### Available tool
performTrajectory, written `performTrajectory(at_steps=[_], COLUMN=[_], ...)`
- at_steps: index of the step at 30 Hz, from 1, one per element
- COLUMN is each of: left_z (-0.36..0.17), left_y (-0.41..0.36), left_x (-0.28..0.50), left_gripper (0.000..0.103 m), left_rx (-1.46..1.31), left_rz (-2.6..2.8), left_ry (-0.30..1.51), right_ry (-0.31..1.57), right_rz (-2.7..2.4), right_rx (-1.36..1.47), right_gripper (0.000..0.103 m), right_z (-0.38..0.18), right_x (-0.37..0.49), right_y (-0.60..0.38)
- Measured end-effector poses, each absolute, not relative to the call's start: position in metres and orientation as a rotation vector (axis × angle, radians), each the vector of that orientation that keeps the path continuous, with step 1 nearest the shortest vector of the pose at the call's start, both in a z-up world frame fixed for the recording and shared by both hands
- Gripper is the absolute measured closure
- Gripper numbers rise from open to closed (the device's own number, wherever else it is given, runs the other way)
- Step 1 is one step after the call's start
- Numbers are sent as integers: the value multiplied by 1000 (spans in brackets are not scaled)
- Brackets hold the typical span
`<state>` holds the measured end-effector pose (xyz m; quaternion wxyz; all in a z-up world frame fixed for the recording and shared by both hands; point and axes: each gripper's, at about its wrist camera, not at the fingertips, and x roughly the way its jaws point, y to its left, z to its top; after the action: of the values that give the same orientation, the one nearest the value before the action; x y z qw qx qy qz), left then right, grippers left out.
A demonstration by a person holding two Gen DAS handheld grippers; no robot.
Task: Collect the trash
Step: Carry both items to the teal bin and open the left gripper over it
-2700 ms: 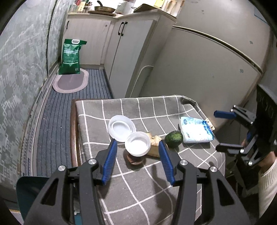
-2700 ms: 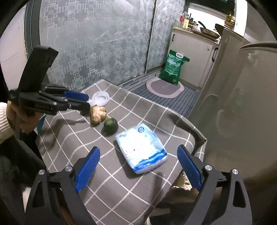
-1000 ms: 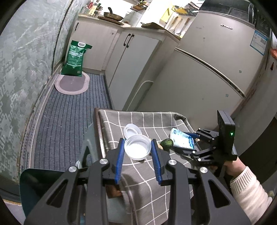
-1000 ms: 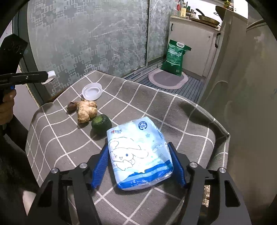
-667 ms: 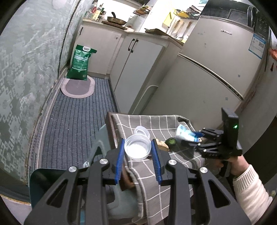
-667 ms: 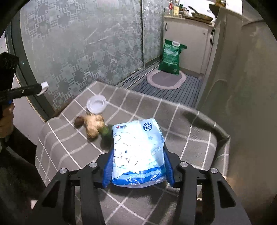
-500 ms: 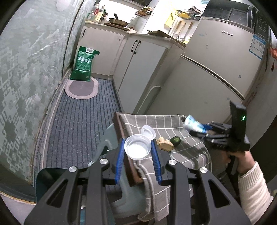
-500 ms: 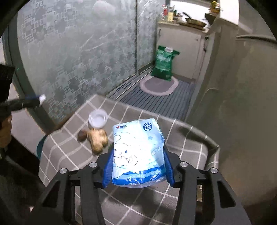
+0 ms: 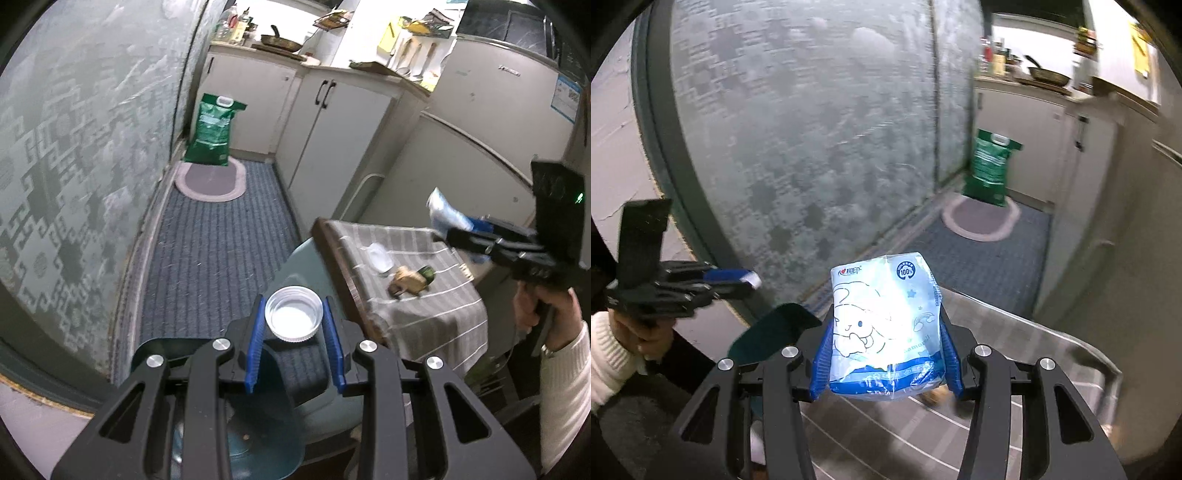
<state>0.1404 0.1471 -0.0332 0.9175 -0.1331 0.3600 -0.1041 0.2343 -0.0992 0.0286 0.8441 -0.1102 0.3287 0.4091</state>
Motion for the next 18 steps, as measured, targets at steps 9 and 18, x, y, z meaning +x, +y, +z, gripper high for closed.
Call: performTrajectory(at_steps=[9, 18], left_z=[-71, -91], left_y=[171, 182], left_x=[132, 133], left_gripper=[70, 67], left_rx=[-220, -165], left_rz=[-158, -101], left_ry=[851, 904], right_ry=[711, 748], right_rz=[957, 991], right_rx=[-276, -332], right_gripper=[53, 53], right_z=[25, 13], right_x=[214, 204], right_y=[-35, 9])
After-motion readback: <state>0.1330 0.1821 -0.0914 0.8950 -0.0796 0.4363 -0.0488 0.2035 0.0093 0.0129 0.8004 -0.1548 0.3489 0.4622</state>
